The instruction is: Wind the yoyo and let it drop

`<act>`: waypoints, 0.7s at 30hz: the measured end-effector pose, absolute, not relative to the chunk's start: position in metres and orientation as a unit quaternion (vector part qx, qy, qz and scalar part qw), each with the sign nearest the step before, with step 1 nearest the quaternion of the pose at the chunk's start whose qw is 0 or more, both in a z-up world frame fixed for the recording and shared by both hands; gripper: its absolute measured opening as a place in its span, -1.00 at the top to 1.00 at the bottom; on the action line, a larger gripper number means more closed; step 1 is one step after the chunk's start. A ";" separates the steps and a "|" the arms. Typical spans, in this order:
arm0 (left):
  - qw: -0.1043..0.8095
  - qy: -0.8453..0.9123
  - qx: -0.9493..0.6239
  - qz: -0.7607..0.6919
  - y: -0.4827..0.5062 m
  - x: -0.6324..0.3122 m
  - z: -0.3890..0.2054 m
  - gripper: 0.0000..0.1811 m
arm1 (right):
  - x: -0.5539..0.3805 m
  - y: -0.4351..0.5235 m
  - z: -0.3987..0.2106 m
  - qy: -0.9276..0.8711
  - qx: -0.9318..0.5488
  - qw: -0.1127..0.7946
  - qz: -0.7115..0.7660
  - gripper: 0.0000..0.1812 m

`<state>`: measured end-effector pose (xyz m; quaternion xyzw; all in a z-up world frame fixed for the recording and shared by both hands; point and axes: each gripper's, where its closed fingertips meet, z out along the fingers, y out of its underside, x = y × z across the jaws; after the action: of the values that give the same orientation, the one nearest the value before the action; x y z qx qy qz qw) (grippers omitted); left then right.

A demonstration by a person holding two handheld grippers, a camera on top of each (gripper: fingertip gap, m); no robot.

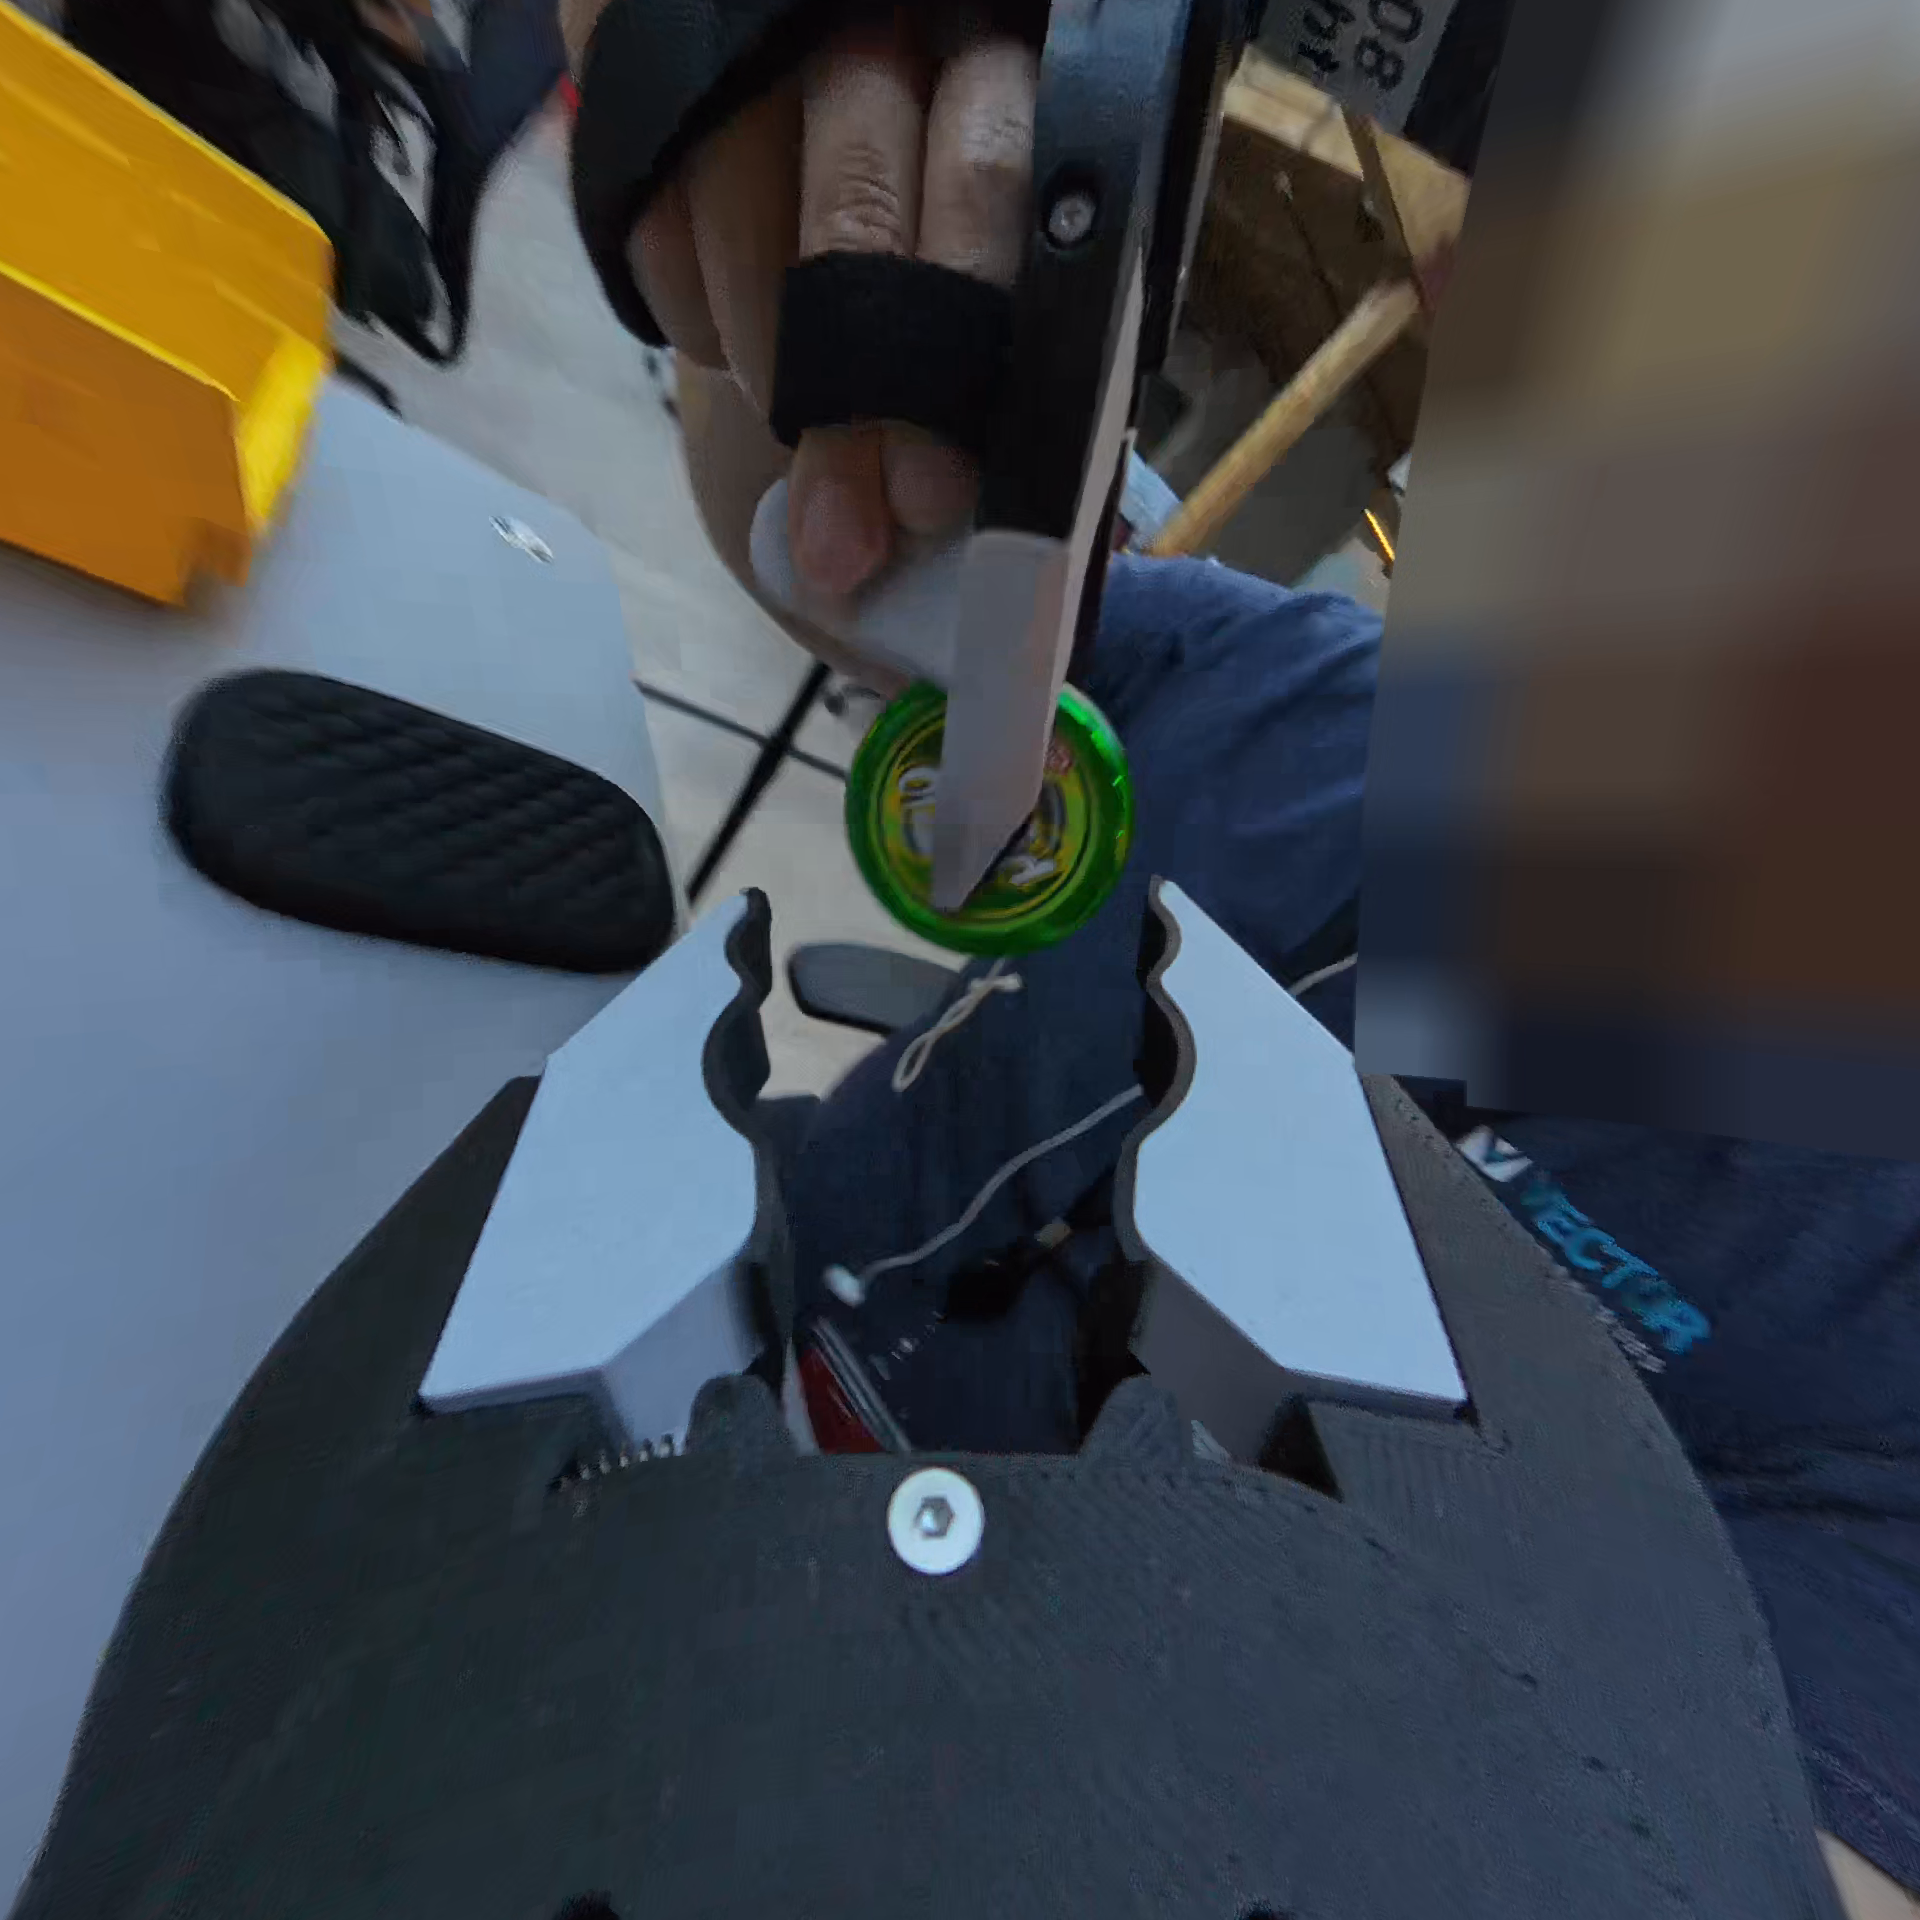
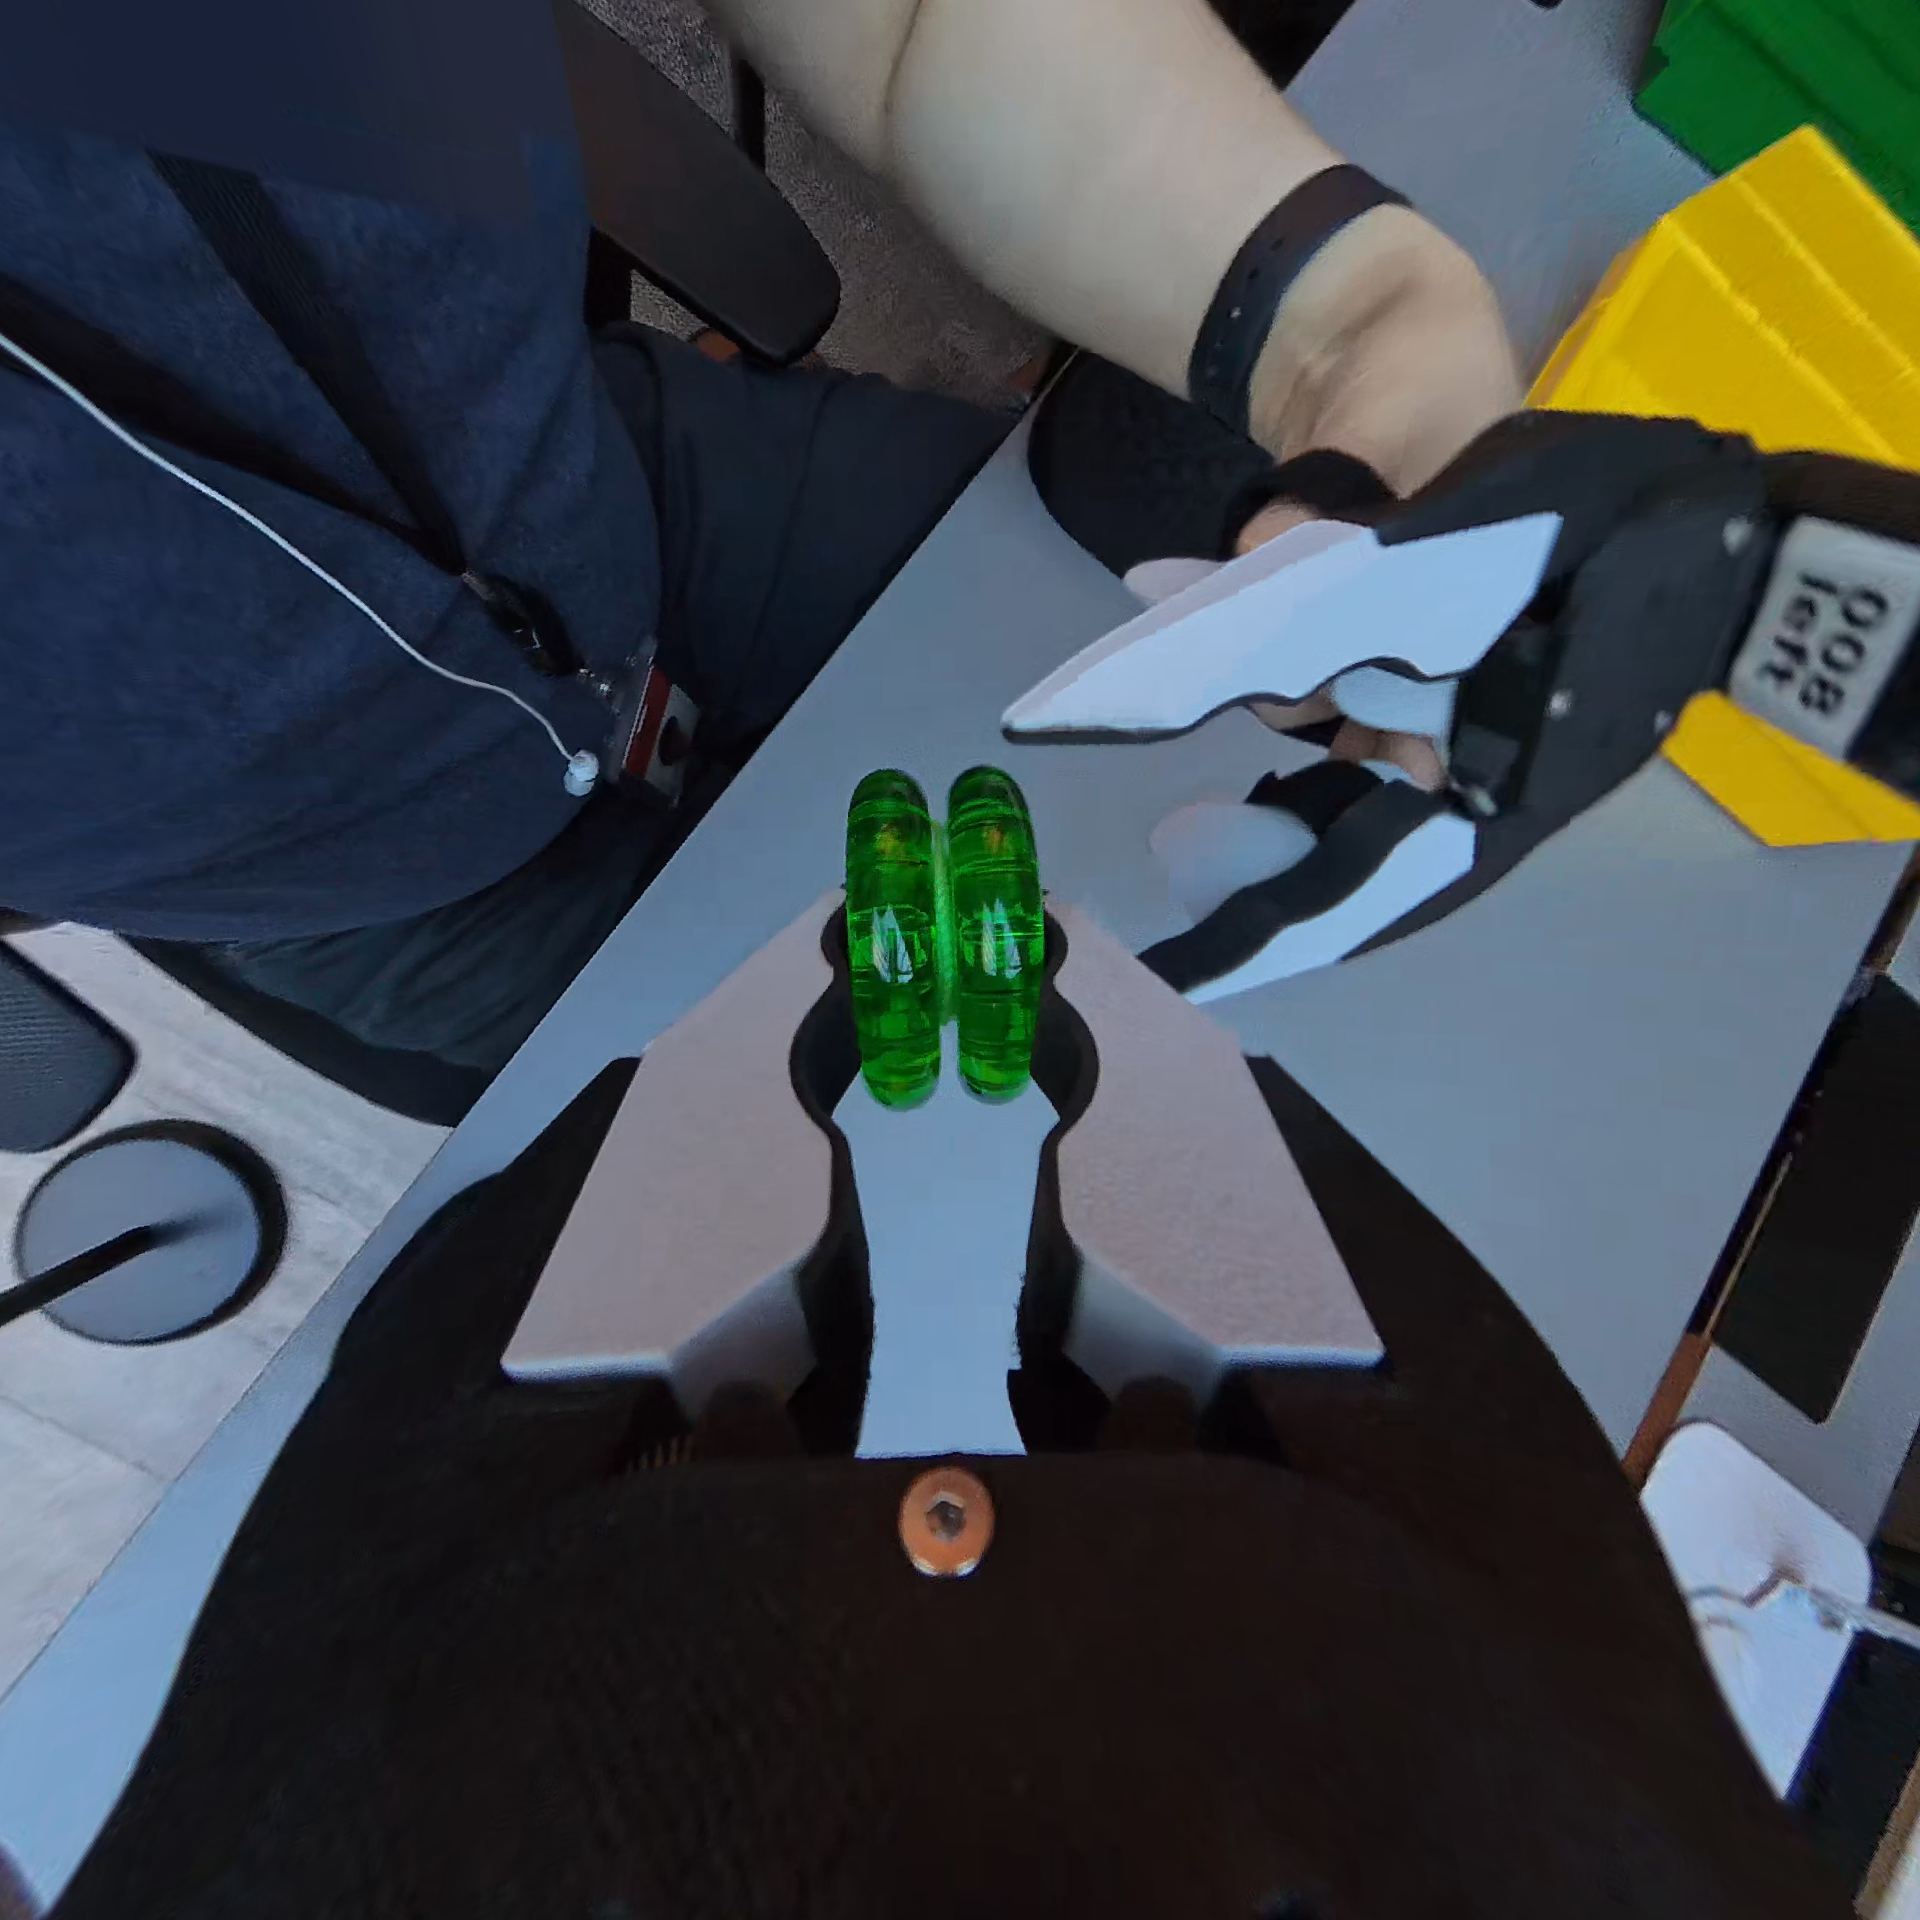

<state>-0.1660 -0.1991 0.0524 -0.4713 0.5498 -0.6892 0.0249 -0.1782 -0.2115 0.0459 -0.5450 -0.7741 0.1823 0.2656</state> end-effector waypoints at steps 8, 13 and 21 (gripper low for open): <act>0.366 0.487 -0.373 -0.699 -0.186 -0.164 0.114 0.45 | -0.160 -0.192 0.168 -0.764 -0.581 0.215 0.183 0.70; 0.532 0.480 -0.338 -0.610 -0.187 -0.172 0.162 0.63 | -0.170 -0.193 0.211 -0.768 -0.577 0.222 0.167 0.70; 0.602 0.467 -0.318 -0.563 -0.195 -0.176 0.201 0.86 | -0.177 -0.199 0.230 -0.775 -0.577 0.220 0.132 0.70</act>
<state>-0.1765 -0.1946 0.2013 -0.3184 0.4675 -0.5631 0.6025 -0.1767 -0.1990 0.2300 -0.5770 -0.7755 0.1318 0.2197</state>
